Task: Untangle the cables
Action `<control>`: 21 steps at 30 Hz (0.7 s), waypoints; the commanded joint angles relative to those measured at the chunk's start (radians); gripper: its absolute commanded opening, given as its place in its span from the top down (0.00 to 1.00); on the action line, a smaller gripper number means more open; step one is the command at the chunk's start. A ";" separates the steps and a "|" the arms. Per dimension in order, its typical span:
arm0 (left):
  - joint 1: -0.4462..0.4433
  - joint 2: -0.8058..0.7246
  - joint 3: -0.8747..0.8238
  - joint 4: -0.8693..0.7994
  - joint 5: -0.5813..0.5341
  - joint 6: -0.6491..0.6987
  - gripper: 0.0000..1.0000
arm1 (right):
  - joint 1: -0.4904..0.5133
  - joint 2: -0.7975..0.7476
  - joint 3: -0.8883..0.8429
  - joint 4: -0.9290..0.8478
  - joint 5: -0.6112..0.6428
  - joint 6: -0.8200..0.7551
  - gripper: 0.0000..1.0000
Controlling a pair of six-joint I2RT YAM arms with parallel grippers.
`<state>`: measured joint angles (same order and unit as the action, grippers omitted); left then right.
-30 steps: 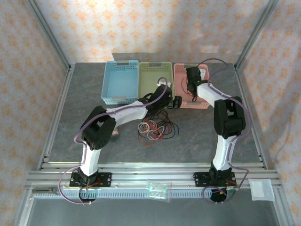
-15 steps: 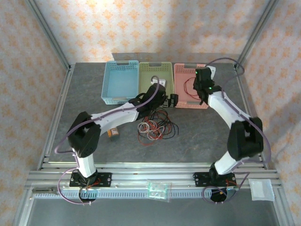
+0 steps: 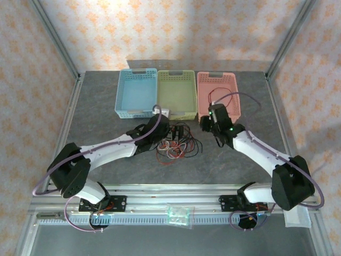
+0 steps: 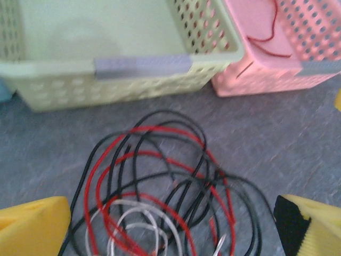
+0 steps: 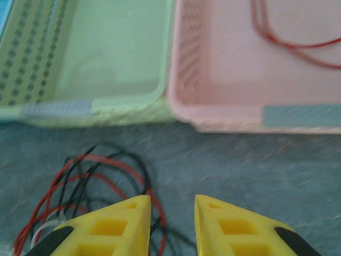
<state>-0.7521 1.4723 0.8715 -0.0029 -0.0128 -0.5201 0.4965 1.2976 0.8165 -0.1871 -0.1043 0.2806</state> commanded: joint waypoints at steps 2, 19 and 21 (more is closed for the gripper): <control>-0.005 -0.064 -0.072 0.081 -0.021 -0.086 0.01 | 0.062 -0.043 -0.048 0.008 -0.127 -0.030 0.73; -0.010 -0.181 -0.297 0.111 0.042 -0.147 0.01 | 0.259 0.034 -0.056 -0.044 -0.258 -0.153 0.67; -0.010 -0.192 -0.326 0.130 0.040 -0.160 0.01 | 0.264 0.043 -0.060 -0.036 -0.264 -0.156 0.67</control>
<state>-0.7532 1.3087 0.5816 0.1055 0.0406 -0.6514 0.7528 1.3315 0.7555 -0.2115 -0.3607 0.1497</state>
